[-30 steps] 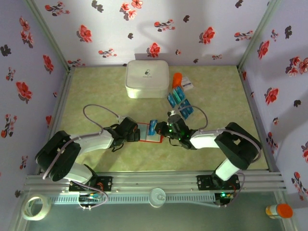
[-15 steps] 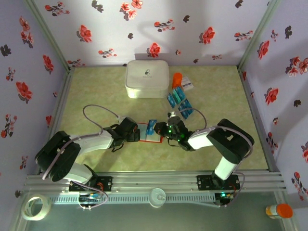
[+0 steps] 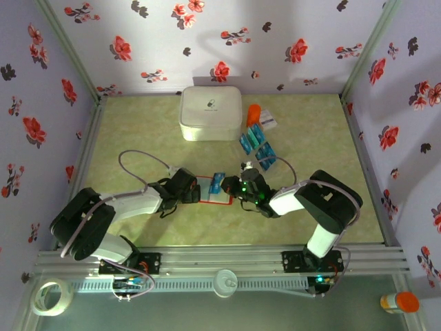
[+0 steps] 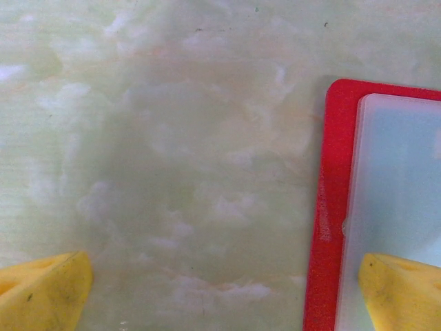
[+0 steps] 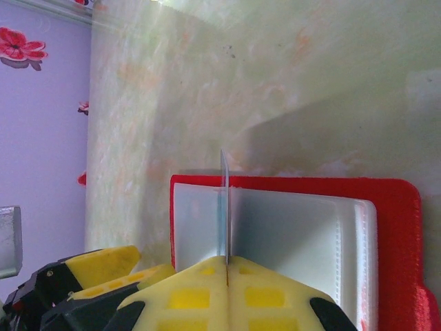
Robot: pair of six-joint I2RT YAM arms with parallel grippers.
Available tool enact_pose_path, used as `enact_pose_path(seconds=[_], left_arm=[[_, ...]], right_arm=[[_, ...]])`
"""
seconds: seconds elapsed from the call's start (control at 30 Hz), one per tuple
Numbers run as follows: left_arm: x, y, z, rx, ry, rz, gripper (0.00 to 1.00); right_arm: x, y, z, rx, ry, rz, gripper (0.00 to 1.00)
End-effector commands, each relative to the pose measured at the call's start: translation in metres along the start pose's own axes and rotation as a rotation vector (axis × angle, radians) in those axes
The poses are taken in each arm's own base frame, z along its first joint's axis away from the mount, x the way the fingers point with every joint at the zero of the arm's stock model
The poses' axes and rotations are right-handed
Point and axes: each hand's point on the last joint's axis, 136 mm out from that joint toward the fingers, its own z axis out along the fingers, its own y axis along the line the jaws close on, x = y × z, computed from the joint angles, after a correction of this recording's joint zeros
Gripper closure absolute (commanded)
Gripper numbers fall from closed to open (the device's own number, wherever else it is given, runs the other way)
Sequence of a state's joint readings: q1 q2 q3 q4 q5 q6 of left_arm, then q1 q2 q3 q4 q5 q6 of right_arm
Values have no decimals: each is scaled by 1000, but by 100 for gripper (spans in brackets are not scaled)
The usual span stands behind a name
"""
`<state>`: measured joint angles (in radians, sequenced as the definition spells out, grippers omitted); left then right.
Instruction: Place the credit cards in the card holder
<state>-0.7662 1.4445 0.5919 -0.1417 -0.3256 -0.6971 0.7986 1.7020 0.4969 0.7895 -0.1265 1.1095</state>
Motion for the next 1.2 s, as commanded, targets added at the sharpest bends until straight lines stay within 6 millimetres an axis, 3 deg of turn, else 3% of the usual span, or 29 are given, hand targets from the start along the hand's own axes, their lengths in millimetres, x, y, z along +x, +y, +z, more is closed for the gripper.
enact_pose_path(seconds=[0.0,0.67,1.17], left_arm=[[12,17,1,-54,28,5,0],[12,17,1,-51,27,5,0],[12,16,1,-49,24,7,0]], right_arm=[[1,-9,1,20,-12,10,100],[16,-9,8,17,31,8,100],[31,-24,3,65,72,18,100]])
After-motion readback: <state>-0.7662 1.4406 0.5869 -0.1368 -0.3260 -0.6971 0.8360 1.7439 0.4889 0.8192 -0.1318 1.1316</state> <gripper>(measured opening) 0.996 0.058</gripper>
